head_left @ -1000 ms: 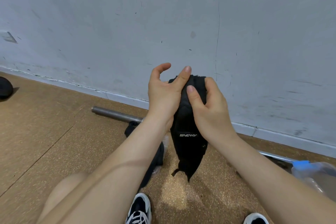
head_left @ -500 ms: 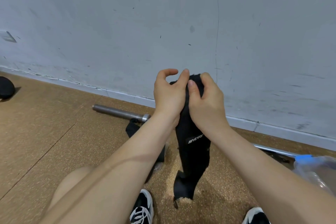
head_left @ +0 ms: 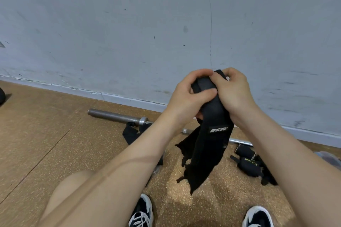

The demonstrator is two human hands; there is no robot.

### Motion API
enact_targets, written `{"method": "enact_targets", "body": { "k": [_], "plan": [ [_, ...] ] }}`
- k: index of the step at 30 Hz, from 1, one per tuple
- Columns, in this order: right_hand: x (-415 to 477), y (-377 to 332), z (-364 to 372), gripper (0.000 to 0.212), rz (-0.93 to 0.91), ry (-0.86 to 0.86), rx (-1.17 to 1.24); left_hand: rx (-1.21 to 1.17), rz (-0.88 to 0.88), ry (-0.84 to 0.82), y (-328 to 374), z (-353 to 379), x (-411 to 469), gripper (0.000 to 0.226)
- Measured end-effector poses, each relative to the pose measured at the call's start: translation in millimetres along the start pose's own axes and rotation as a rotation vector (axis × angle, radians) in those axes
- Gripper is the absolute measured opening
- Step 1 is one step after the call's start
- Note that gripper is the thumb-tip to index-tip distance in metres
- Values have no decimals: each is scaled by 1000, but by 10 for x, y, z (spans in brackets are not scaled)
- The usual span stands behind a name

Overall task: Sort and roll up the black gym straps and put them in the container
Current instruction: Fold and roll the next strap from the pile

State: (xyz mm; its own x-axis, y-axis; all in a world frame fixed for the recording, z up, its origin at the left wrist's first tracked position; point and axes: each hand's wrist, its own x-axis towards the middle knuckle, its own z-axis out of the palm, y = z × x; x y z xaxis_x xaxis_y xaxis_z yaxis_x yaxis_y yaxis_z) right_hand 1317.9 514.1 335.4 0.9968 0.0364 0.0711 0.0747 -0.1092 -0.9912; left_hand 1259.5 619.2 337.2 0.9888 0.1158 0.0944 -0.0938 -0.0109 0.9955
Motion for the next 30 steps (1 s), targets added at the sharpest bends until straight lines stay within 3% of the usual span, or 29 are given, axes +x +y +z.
{"method": "enact_targets", "body": {
  "k": [2,4,6,8,10,14,16,19,21,24,28,30],
  "plan": [
    [23,30,-41,22,33,2,-123,12,22,19,1,22,-28,37],
    [5,32,-65,28,-121,25,-384,42,46,136,14,36,-20,33],
    [-72,-19,-92,37,-252,-64,-577,50,61,265,19,8,19,32],
    [-169,-86,-118,42,-208,-321,-520,91,112,356,26,-67,55,40],
    [-259,-115,-126,48,-63,-580,-316,221,184,412,52,-136,66,48],
    [-263,-78,-158,59,71,-762,-79,226,211,428,120,-144,55,53],
    [-262,0,-110,71,35,-762,-88,144,176,398,169,-131,47,54],
    [-313,126,48,42,-63,-529,-105,193,206,297,231,-152,26,61],
    [-332,105,87,30,-20,-457,-91,440,320,208,290,-261,28,69],
    [-223,35,-44,24,124,-516,-8,840,389,47,339,-527,36,75],
    [-87,-4,-258,15,314,-646,51,838,223,68,375,-812,75,79],
    [-72,15,-290,26,373,-710,103,829,173,90,364,-888,103,80]
  ]
}}
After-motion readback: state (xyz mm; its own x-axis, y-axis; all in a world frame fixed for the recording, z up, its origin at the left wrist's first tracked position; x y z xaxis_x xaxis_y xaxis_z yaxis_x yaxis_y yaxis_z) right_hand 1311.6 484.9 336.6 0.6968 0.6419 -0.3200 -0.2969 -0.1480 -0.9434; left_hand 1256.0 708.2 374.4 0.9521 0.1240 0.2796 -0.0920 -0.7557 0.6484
